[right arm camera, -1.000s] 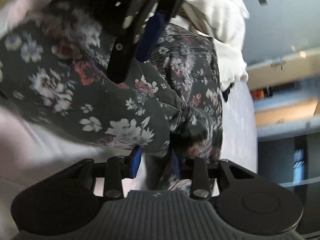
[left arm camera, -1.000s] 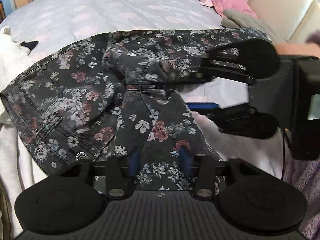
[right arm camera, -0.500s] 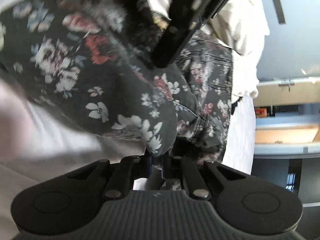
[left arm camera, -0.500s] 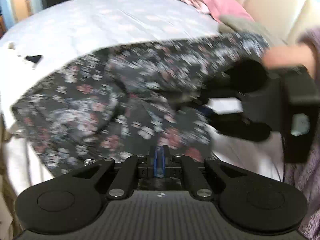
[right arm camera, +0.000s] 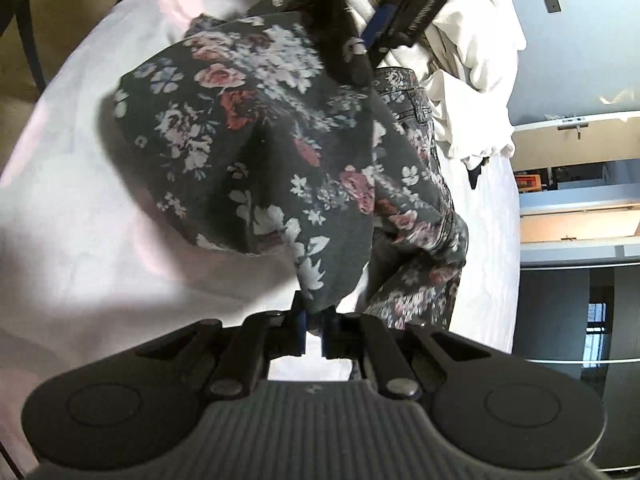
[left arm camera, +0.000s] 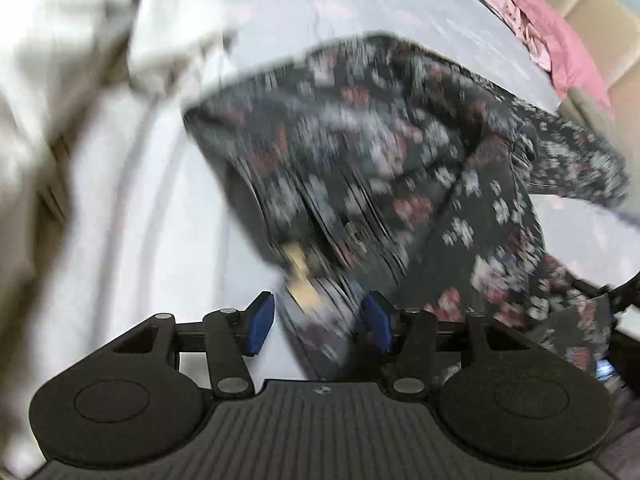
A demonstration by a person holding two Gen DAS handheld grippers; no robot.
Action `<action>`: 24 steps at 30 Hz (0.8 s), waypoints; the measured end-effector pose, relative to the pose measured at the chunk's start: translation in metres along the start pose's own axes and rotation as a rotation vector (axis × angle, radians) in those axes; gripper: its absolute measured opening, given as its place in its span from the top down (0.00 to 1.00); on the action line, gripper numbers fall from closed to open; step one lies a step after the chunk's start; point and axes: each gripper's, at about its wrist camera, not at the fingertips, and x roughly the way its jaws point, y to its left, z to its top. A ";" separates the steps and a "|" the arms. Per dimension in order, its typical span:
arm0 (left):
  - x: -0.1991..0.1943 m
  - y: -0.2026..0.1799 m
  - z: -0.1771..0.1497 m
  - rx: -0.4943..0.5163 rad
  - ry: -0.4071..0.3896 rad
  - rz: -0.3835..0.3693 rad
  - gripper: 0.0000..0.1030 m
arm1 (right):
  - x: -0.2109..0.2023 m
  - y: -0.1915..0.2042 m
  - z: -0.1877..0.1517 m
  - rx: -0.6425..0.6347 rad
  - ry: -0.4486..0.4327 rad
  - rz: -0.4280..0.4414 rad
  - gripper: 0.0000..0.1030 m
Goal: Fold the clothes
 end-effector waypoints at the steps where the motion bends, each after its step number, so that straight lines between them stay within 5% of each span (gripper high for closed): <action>1: 0.003 0.000 -0.003 -0.011 0.006 -0.009 0.52 | -0.002 0.004 -0.001 0.008 0.004 -0.006 0.93; 6: 0.009 -0.007 -0.012 -0.010 0.007 -0.027 0.54 | -0.009 0.013 -0.004 0.063 0.012 -0.009 0.93; 8: 0.007 -0.013 -0.014 0.016 -0.006 -0.012 0.77 | -0.008 0.016 -0.004 0.054 0.024 -0.017 0.93; 10: 0.003 -0.021 -0.016 0.052 -0.025 0.017 0.87 | -0.005 0.014 -0.004 0.054 0.040 -0.025 0.94; 16: -0.034 -0.027 -0.016 0.061 -0.112 0.060 0.91 | -0.012 0.006 -0.019 0.100 0.116 -0.067 0.94; 24: -0.089 -0.001 0.001 0.041 -0.206 0.232 0.96 | -0.038 0.007 -0.071 0.181 0.295 -0.088 0.94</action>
